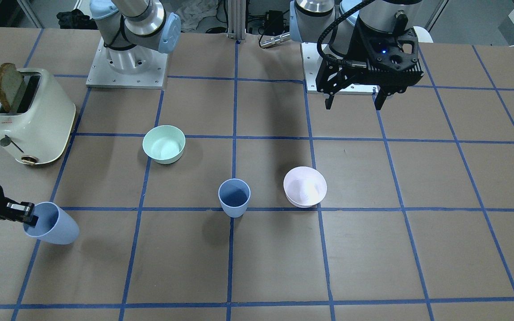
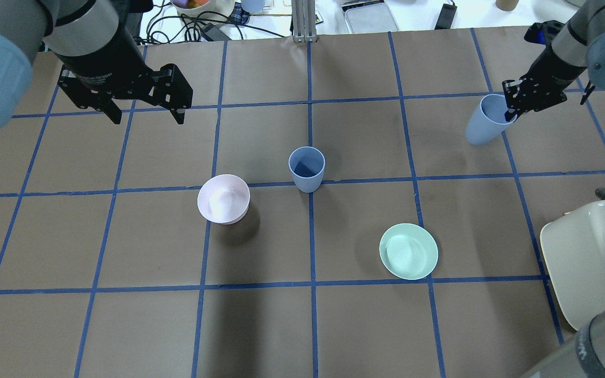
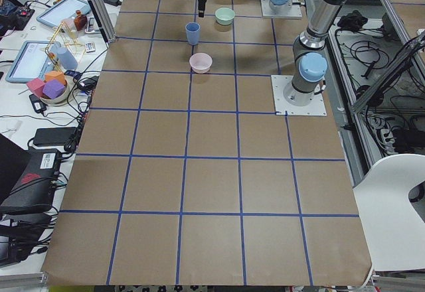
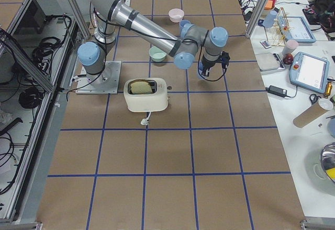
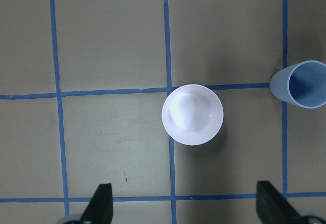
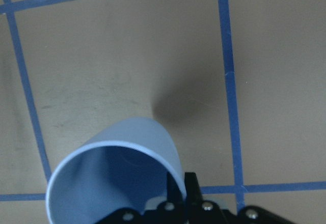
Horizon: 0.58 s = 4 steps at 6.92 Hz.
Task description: Stack blue cups with both arms
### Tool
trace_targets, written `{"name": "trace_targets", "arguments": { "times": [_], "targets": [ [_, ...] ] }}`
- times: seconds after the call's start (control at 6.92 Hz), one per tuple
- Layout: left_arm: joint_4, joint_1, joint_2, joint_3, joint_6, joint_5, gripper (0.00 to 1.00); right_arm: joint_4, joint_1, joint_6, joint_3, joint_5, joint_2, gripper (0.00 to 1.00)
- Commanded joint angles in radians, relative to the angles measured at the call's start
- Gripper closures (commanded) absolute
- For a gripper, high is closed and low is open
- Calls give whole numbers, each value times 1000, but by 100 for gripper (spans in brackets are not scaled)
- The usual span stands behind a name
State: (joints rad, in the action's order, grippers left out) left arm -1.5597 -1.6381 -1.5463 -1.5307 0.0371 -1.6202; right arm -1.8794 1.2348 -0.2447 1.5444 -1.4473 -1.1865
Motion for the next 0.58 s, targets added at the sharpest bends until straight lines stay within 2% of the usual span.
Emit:
{"name": "trace_targets", "arguments": {
  "times": [0.0,0.43],
  "targets": [
    [0,1,0,0,0,0,0,19,192,153,-9,-4,-102,100],
    [1,1,0,0,1,0,0,11,547,458,-3,-27,-127,100]
  ]
}}
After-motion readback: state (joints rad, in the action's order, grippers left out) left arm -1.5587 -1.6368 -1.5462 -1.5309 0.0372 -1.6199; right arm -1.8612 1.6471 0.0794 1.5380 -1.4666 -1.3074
